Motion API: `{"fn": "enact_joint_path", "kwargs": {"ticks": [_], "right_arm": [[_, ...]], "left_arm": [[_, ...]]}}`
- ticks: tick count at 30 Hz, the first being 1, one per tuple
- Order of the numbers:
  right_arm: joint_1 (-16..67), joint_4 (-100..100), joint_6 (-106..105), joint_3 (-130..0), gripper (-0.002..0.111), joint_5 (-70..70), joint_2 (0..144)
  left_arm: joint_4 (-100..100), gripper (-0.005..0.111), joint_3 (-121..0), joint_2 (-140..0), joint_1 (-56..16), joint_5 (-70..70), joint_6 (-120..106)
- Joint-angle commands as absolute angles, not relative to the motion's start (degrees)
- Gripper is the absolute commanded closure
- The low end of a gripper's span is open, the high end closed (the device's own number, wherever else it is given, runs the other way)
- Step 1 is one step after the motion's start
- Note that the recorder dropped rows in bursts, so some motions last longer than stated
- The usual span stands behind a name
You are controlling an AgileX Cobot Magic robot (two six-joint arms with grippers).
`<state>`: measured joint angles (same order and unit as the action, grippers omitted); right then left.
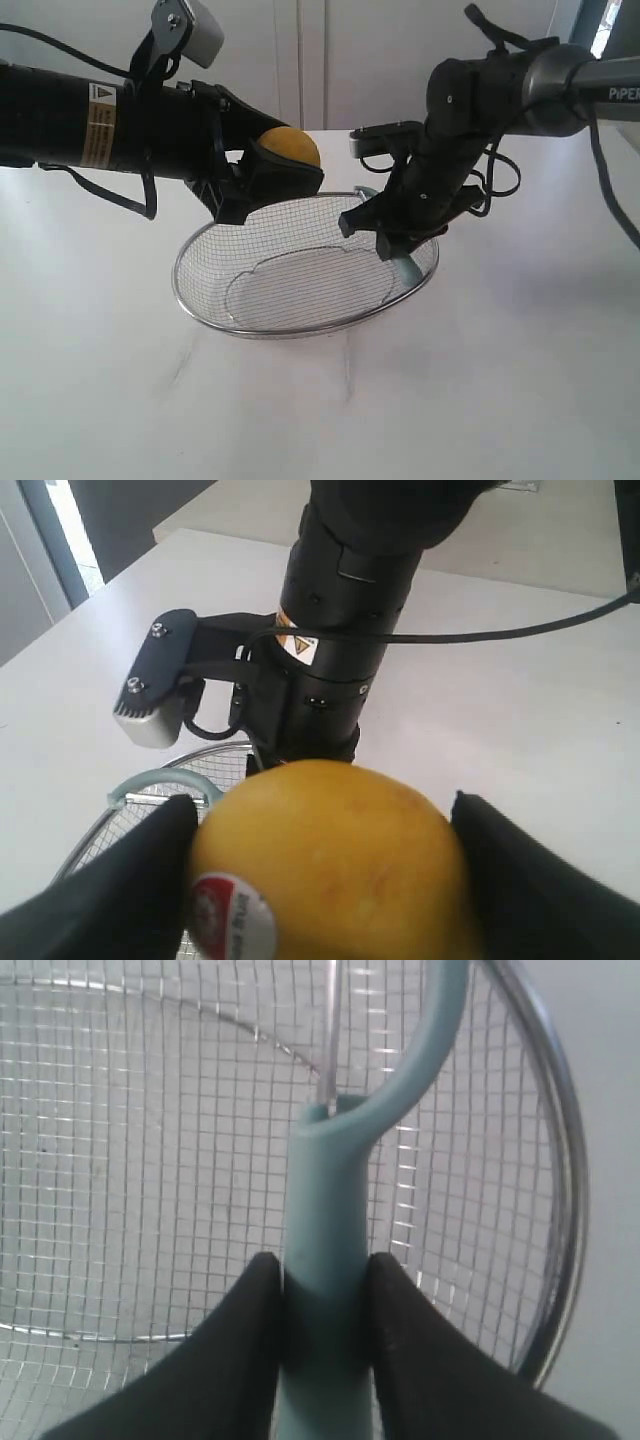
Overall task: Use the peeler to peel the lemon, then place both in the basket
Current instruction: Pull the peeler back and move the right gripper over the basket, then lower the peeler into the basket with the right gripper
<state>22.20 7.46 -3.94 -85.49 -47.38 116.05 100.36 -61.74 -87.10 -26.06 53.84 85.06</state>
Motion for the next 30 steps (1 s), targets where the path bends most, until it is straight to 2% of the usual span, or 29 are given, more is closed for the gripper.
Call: {"fn": "enact_joint_path", "kwargs": {"ticks": [1,30], "right_arm": [[22.26,7.16,-2.29,-85.88,0.108,-48.44,116.27],[22.26,8.59,3.86,-85.88,0.108,-58.90,116.27]], "left_arm": [[99.95,0.107,-61.71,-86.64,-25.86,54.20,85.14],[99.95,0.107,-61.71,-86.64,-25.86,54.20,85.14]]}}
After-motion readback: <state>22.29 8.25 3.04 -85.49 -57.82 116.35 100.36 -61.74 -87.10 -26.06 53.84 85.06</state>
